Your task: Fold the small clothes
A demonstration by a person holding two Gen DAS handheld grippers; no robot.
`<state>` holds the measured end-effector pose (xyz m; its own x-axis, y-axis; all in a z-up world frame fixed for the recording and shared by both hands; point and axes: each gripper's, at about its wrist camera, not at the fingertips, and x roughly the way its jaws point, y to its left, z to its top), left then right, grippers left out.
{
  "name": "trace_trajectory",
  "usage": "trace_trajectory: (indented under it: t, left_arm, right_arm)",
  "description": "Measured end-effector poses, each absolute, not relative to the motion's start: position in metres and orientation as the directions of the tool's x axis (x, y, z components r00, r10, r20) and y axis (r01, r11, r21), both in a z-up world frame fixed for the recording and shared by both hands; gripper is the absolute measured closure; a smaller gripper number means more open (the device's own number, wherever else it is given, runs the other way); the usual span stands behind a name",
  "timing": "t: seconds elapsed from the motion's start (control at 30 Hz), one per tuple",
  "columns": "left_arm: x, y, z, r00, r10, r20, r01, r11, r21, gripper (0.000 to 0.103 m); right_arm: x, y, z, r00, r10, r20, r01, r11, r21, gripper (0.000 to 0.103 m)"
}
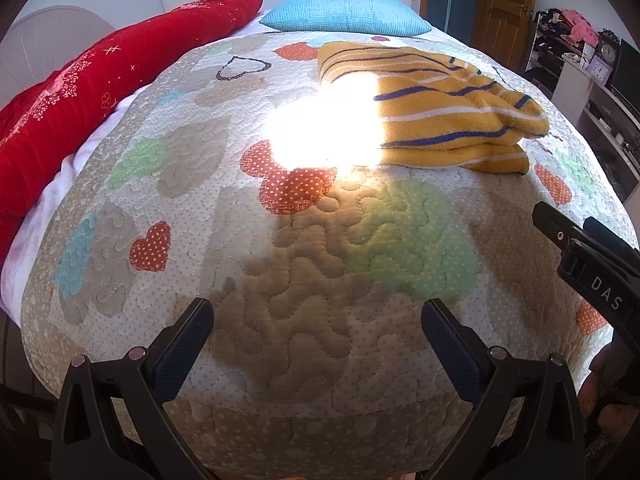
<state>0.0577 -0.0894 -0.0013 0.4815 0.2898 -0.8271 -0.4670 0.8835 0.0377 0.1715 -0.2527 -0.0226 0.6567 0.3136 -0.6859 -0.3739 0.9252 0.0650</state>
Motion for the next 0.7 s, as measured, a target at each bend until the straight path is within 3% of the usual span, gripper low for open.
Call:
trace_trajectory:
  t: [0.7]
  left_arm:
    - [0.058, -0.089, -0.010, 0.481, 0.192, -0.855, -0.429, 0.902, -0.039, 0.000]
  right_arm:
    - [0.164, -0.245, -0.020, 0.655, 0.324, -0.683, -0.393, 0.918, 0.057, 0.013]
